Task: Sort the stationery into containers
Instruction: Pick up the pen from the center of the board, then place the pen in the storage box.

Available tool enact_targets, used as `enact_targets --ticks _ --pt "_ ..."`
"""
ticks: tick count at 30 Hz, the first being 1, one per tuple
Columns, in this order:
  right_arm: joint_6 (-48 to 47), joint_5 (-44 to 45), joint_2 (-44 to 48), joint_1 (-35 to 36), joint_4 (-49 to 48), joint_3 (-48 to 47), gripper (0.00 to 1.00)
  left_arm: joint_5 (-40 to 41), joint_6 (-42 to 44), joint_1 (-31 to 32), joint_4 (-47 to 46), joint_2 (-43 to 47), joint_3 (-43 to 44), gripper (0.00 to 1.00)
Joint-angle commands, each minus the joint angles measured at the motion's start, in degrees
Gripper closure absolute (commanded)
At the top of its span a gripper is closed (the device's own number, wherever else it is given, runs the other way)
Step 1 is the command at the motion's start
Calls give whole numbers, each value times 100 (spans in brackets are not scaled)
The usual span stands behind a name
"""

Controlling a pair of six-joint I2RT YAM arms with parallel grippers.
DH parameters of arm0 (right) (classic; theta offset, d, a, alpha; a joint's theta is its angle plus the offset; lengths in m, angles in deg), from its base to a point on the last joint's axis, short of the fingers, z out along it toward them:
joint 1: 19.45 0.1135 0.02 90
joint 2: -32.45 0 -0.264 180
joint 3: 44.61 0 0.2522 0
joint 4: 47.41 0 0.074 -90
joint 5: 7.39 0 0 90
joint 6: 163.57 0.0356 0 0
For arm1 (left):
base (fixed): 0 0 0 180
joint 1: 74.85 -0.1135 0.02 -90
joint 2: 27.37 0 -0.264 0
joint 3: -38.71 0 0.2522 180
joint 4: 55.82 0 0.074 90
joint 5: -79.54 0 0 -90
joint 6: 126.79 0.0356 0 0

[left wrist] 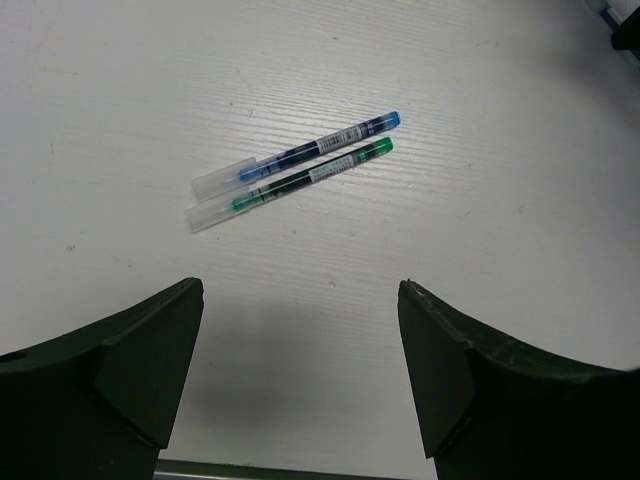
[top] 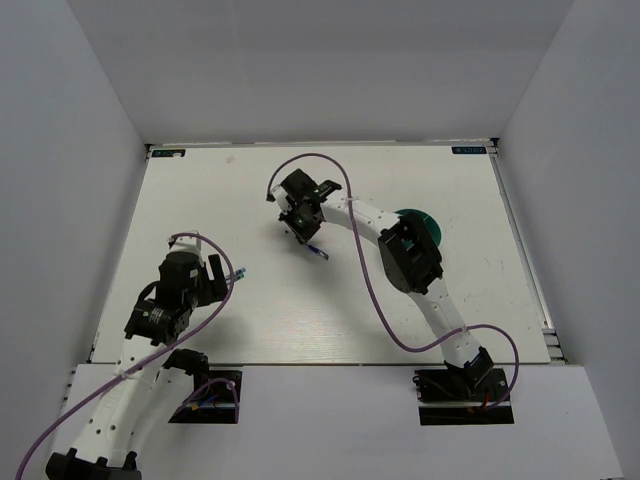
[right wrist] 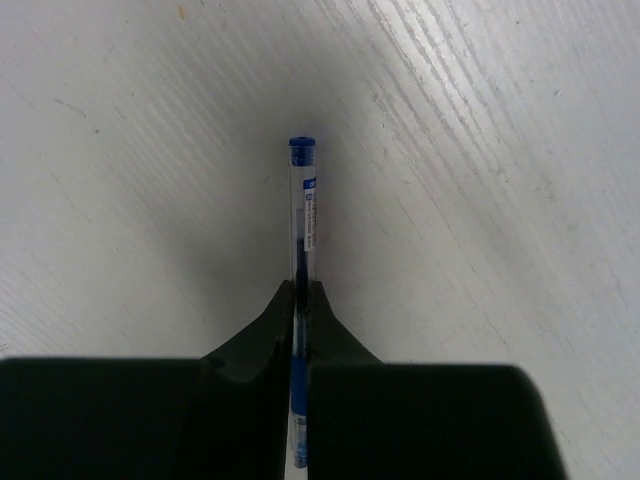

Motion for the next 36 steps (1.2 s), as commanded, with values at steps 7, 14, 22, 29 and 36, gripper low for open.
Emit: enact_targets --ticks 7,14,22,29,36 --pt "185 -591 593 -113 583 1080 100 -21 46 -31 -45 124 0 11" --pt "203 -928 3203 -254 -270 2609 100 -82 38 -40 -72 211 -18 11" --pt "299 126 5174 -385 -839 3986 100 -170 55 -31 -133 247 -27 11" --pt "-201 426 7038 -719 -2432 5941 100 -346 64 -40 -159 71 -53 11" --pt "-1209 -601 7363 -1255 -2740 6275 100 -346 55 -40 -247 -131 -53 11"
